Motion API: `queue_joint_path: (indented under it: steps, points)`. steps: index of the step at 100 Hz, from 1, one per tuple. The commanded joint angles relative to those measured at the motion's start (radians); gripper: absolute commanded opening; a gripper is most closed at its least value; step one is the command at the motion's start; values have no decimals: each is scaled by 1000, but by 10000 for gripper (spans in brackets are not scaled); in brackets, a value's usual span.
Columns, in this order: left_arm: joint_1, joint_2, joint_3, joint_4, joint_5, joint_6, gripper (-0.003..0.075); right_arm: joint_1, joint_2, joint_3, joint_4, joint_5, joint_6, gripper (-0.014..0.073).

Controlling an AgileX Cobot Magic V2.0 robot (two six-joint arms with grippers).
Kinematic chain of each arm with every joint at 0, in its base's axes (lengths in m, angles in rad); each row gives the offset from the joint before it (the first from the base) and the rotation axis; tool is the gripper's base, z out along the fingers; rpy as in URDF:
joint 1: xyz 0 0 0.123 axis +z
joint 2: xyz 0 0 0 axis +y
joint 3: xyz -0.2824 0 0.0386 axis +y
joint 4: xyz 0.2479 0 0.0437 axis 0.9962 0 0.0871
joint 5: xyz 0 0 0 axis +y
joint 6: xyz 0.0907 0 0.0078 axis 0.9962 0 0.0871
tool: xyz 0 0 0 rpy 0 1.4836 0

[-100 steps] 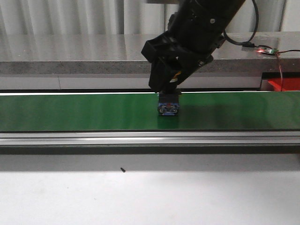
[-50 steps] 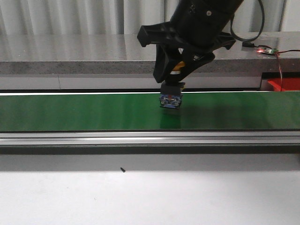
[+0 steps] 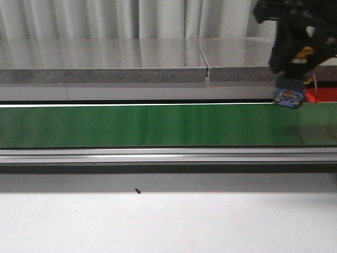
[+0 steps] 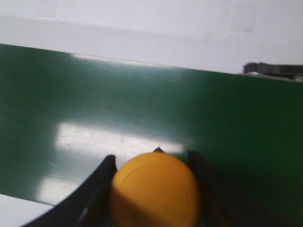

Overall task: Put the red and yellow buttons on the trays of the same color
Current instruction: 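Carry the yellow button into the yellow tray and release it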

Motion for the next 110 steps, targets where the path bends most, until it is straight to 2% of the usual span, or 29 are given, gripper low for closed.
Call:
queue_joint_path:
  steps: [1,29,56,70,85,110]
  points:
    - [-7,3,-24,-10,-61,-1,-18,-76,-92,29,-17,-47,1,104]
    - [-7,3,-24,-10,-61,-1,-18,-317,-214,141,-17,-38,1,104]
    - [-7,3,-24,-10,-61,-1,-18,-498,-246,192,-31,10,1,104]
    - [-7,3,-24,-10,-61,-1,-18,-600,-246,230,-34,-37,1,104]
    - [-7,3,-24,-10,-61,-1,-18,-699,-238,281,-34,-152,1,104]
    - [-7,3,-24,-10,-61,-1,-18,-787,-117,306,-33,-259,1,104]
